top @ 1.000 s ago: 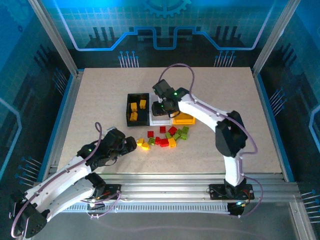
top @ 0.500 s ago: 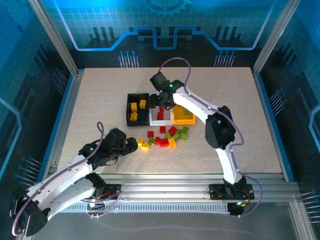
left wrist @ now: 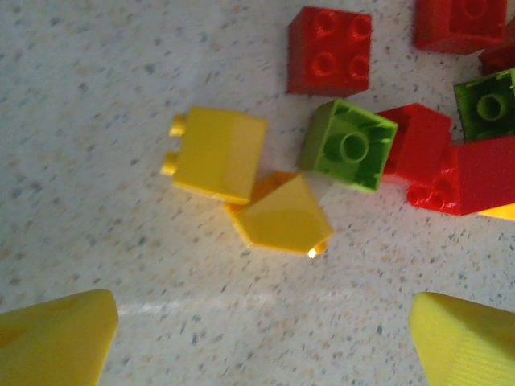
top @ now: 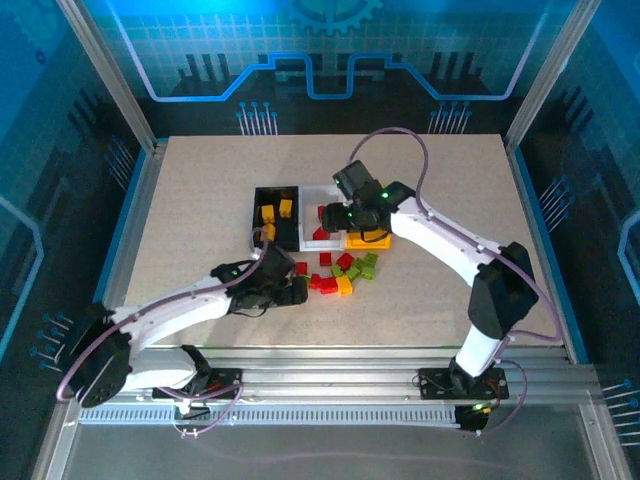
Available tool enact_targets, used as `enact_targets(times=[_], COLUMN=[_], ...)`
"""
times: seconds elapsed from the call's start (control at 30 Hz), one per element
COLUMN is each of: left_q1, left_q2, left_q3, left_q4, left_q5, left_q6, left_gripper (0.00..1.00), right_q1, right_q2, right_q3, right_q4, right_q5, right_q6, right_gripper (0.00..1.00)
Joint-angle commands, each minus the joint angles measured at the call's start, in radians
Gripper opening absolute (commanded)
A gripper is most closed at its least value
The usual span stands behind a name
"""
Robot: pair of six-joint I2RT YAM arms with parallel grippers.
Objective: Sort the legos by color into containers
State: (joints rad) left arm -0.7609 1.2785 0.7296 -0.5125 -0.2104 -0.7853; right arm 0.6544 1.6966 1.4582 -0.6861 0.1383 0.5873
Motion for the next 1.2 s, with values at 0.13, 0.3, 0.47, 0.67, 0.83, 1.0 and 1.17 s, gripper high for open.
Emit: enact_targets(times=[0.13,0.3,0.47,0.67,0.83,1.0,1.17], left_q1=[-0.006,-0.006,-0.005,-0.004,-0.004,-0.005,-0.018], left_q2=[0.164,0.230,0.244,0.273,0.263,0.214,0.138], left_q3=[0.064,0.069,0.058,0.046,0.041,0.025,0.005], left_q4=[0.045,0.066,0.077,0.083,0.089,0.077,0.029], left_q5=[-0.066,-0.094,-0.117,-0.142,-0.132,-0.128,-0.129], left_q6=[0.043,0.037,0.043,0.059,0.056,0.048,0.024], left_gripper=[0.82,0.76,0.68,0.57,0.59,0.49,0.41], right_q1=[-0.048,-0.056,-0.058,-0.061,-0.062,-0.069,-0.072], right_q2=[-0.101,-0.124,-0.132,-0.138,-0.140,-0.152,-0.153], right_q3=[-0.115,-0.125,-0.127,-0.134,-0.143,-0.157,-0.157], right_q4=[0.040,0.046,0.049,0.054,0.053,0.062,0.062], right_q5=[-0.009,-0.015,-0.017,-0.025,-0.021,-0.020,-0.022], right_q6=[0.028,0.025,0.019,0.019,0.022,0.026,0.029], right_gripper=[0.68,0.68,0.68,0.68,0.68,0.68,0.68])
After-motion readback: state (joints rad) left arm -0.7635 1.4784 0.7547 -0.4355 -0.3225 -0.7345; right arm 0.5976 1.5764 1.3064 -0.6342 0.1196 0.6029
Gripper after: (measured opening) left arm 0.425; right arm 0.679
